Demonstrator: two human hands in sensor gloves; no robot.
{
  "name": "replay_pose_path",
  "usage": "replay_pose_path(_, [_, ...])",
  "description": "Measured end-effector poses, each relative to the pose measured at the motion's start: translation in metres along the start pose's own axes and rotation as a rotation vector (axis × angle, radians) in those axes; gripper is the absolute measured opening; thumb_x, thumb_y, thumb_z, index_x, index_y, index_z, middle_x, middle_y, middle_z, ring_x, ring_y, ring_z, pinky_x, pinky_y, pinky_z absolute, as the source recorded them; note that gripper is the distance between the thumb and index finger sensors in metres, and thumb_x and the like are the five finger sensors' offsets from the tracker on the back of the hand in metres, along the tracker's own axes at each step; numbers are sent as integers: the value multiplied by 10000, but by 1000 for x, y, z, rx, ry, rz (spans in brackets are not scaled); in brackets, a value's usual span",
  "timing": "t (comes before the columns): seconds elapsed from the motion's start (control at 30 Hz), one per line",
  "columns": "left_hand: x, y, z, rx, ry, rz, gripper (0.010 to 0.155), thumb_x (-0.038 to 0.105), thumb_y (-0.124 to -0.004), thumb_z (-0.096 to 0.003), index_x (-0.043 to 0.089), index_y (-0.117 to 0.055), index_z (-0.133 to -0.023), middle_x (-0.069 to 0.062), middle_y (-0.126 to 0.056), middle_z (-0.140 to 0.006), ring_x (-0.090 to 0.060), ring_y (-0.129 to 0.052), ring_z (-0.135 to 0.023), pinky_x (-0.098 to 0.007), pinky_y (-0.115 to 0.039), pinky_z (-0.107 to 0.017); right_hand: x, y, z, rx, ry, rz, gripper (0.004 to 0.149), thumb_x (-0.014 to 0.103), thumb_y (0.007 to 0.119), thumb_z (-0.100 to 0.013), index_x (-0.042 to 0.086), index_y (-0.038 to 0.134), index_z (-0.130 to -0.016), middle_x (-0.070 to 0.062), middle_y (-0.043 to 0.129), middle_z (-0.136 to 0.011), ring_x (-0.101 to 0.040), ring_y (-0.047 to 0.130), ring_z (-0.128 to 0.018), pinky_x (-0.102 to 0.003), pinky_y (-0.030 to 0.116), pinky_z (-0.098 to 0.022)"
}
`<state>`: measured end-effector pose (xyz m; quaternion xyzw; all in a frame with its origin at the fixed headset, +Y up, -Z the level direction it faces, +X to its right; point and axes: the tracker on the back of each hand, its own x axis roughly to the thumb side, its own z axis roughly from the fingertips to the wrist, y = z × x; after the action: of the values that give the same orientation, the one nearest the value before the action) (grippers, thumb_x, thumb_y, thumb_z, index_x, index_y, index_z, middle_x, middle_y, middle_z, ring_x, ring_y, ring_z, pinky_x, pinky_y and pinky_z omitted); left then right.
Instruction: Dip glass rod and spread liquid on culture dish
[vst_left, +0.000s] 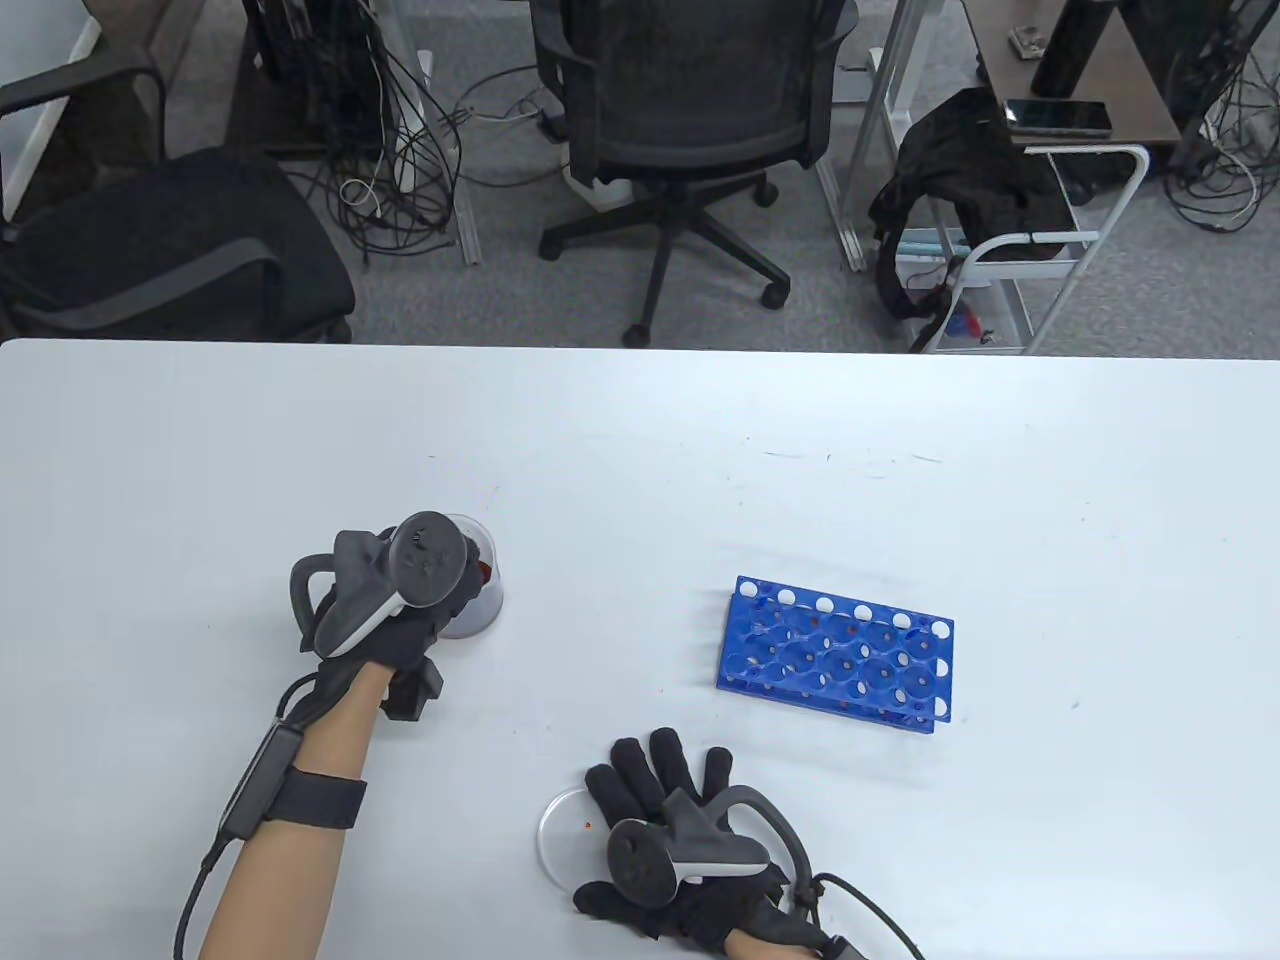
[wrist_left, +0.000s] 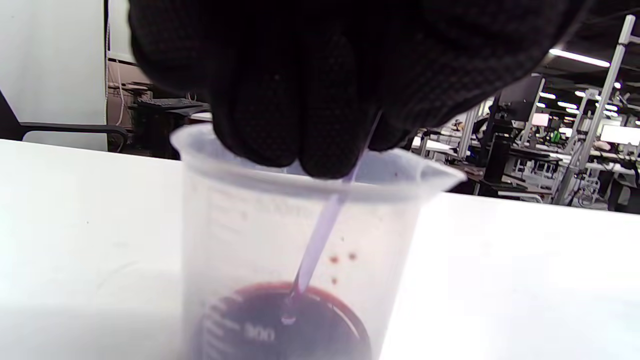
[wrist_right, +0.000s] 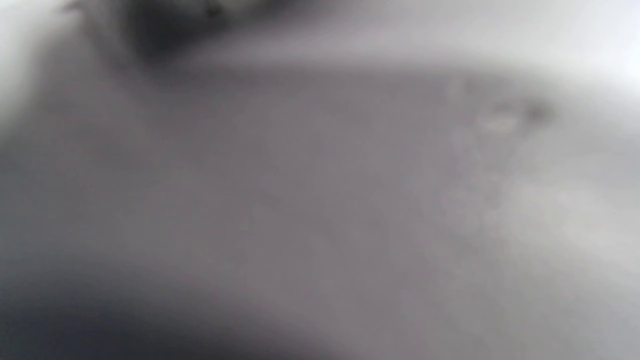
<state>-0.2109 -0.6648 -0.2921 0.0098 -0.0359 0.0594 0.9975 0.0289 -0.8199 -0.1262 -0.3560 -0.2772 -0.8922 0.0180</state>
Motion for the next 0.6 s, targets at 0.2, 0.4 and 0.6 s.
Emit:
replay_pose_path(0.2, [6,-8,-4,-23,8,-21,358,486,-937,-423,300,-982,-725,54,-1085,-669,-241,-1113,-542,-351,-944,-445,0,0,0,0,-1,-2,1022,769,295,-558,65,-269,-1037,-281,-257,-1070,-598,-211,-919,-855,31,-550])
replay_pose_path(0.4, [-1,-7,-7,-18,47,-4,363,485,-932,-429,292,-981,-733,51,-1083,-671,-241,-1112,-536,-352,-940,-438,0,0,0,0,-1,-3,1020,769,295,-559,66,-268,-1037,-278,-255,-1071,-596,-211,-921,-855,31,-550])
replay_pose_path(0.6, [-3,-11,-9,-48,61,-43,374,487,-923,-437,286,-976,-747,40,-1084,-674,-234,-1117,-532,-342,-938,-423,0,0,0,0,-2,-3,1021,770,295,-558,67,-269,-1037,-278,-257,-1071,-595,-211,-921,-855,30,-550])
